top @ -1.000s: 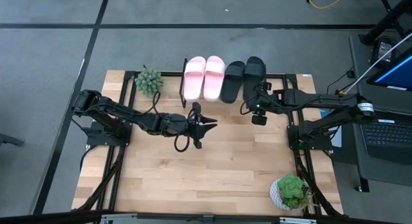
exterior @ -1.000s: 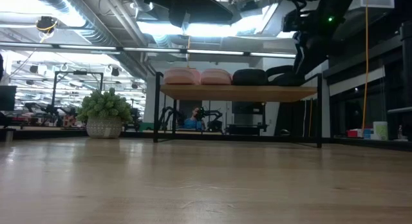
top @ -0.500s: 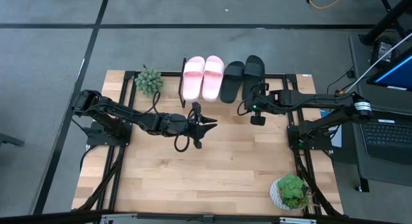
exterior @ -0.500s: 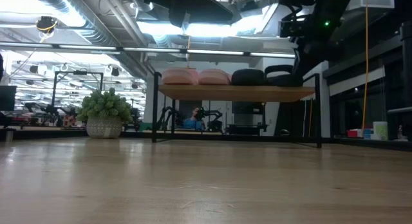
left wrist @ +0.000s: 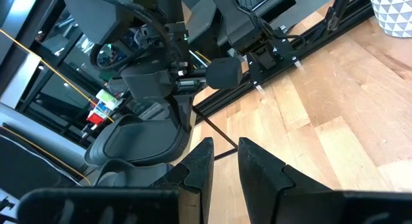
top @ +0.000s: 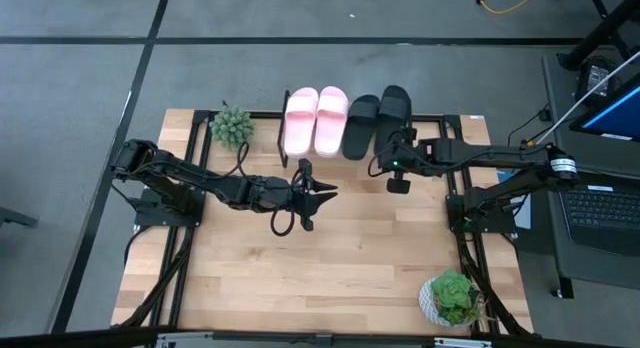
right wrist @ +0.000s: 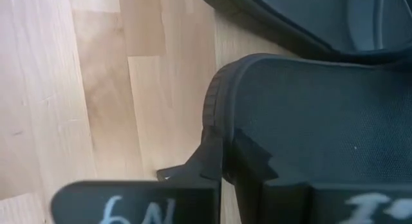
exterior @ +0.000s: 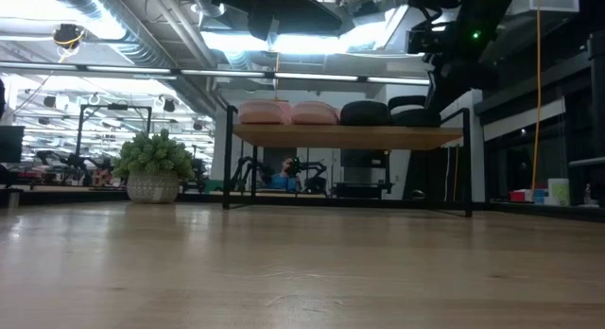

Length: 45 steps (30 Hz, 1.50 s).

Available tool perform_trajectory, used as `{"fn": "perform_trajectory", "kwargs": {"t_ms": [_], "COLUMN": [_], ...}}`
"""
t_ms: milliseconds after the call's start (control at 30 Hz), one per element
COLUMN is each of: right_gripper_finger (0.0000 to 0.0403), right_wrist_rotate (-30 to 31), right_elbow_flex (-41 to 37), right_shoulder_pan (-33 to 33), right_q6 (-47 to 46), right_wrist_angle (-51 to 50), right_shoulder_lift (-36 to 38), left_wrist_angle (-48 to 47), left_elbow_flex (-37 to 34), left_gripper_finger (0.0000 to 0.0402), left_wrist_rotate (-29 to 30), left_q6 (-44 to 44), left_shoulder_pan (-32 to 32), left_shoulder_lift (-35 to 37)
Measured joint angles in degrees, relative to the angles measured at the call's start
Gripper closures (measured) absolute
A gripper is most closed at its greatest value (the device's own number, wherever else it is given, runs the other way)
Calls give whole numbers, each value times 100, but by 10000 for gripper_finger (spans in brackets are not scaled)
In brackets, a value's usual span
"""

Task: Pick and place slides into the shelf
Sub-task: Adjust the black slippers on the shelf

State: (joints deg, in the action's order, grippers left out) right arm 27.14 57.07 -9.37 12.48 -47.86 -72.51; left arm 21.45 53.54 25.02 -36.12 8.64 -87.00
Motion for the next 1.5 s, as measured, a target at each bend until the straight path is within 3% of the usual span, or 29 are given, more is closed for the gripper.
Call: {"fn": "perform_trajectory", "kwargs": {"t_ms": [400, 833, 1300, 1500], "right_gripper_finger": [386, 386, 386, 386], "right_wrist_rotate": [-369, -1056, -2086, -2163], "right_elbow_flex": [94, 1327, 1382, 1385], "right_shoulder_pan": [-549, -958, -1309, -1305], "right_q6": [325, 520, 919, 1030], "right_wrist_angle": [-79, -737, -911, -907], "right_shoulder_lift": [13, 11, 13, 13], "left_wrist_angle": [0, -2, -2, -3], "left_elbow_flex": [0, 0, 0, 0], "left_gripper_finger": [337, 337, 337, 337], "left_wrist_rotate": [-1, -2, -2, -2], "left_q6": [0, -1, 2, 0], "left_shoulder_pan": [0, 0, 0, 0], "left_shoulder_lift": [0, 0, 0, -2]}}
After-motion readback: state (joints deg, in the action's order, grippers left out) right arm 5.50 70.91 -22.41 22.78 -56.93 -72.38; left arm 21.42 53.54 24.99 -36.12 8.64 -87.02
